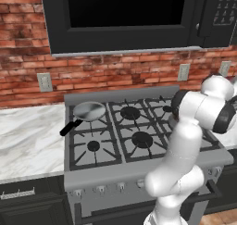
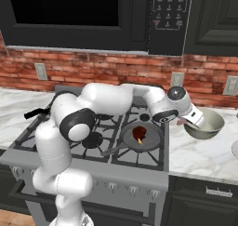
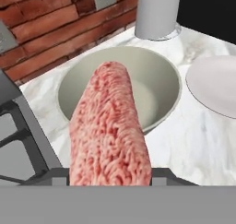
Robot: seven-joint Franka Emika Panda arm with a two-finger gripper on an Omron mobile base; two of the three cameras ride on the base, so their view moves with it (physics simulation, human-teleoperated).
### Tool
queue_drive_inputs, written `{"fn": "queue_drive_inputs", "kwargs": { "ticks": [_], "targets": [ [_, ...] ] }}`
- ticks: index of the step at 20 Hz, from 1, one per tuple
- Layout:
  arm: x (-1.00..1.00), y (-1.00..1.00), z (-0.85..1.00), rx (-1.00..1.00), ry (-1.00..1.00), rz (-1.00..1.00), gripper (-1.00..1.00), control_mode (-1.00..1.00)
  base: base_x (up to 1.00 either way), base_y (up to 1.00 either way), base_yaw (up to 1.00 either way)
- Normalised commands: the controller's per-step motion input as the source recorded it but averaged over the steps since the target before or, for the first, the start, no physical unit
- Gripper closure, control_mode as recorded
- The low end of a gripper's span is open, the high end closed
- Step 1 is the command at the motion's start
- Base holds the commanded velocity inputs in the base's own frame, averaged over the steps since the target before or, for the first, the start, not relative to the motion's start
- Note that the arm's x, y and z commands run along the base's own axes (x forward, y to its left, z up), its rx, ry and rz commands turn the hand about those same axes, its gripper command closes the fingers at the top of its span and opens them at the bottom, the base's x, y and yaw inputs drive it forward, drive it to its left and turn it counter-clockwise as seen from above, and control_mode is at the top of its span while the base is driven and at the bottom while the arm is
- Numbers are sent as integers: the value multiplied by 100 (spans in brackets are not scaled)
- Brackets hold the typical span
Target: Place one of the steaks on the plate and the other in the bowl. Then place the bowl in the fridge.
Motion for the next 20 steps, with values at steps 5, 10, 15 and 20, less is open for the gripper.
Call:
{"fn": "queue_drive_inputs", "kwargs": {
  "ticks": [5, 10, 15, 20],
  "targets": [
    [17, -17, 0, 8, 1, 0, 100, -100, 0, 0, 0],
    [9, 0, 0, 8, 5, -13, 100, -100, 0, 0, 0],
    [11, 0, 0, 9, 0, -24, 100, -100, 0, 0, 0],
    [18, 0, -5, 9, 0, -25, 100, -100, 0, 0, 0]
  ]
}}
